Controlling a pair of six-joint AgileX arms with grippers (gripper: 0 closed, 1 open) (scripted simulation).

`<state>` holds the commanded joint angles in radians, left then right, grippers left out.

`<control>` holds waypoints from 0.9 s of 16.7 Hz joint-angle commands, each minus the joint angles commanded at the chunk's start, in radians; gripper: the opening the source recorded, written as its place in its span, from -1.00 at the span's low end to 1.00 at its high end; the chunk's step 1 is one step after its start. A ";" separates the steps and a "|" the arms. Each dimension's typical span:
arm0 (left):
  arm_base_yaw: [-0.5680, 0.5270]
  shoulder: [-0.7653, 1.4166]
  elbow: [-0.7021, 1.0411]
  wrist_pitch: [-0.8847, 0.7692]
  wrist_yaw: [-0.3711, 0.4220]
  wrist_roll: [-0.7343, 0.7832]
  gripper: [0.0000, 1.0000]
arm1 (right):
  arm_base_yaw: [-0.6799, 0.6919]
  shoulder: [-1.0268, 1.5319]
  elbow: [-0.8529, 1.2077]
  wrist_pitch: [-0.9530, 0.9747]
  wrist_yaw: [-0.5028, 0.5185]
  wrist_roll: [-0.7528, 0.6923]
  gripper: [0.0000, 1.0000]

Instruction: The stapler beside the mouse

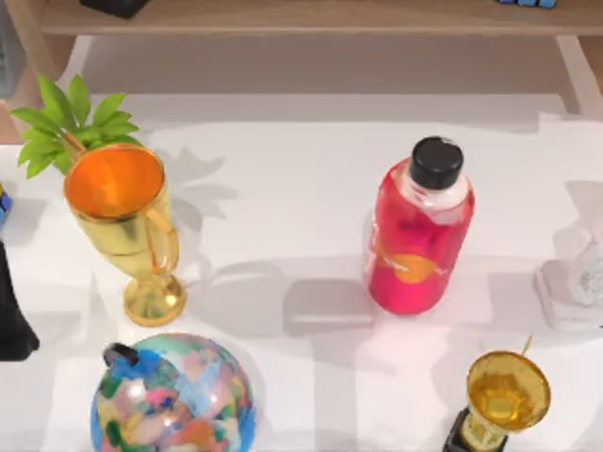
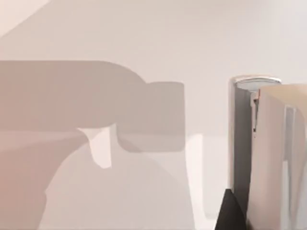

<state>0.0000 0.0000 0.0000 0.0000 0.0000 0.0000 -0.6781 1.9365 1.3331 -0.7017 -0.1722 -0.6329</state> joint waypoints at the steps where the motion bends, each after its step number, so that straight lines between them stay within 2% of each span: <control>1: 0.000 0.000 0.000 0.000 0.000 0.000 1.00 | 0.000 0.000 0.001 0.007 0.000 0.001 -1.00; 15: 0.000 0.000 0.000 0.000 0.000 0.000 1.00 | 0.013 0.068 -0.028 0.064 -0.016 0.011 -1.00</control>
<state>0.0000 0.0000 0.0000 0.0000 0.0000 0.0000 -0.6649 2.0045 1.3048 -0.6378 -0.1887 -0.6216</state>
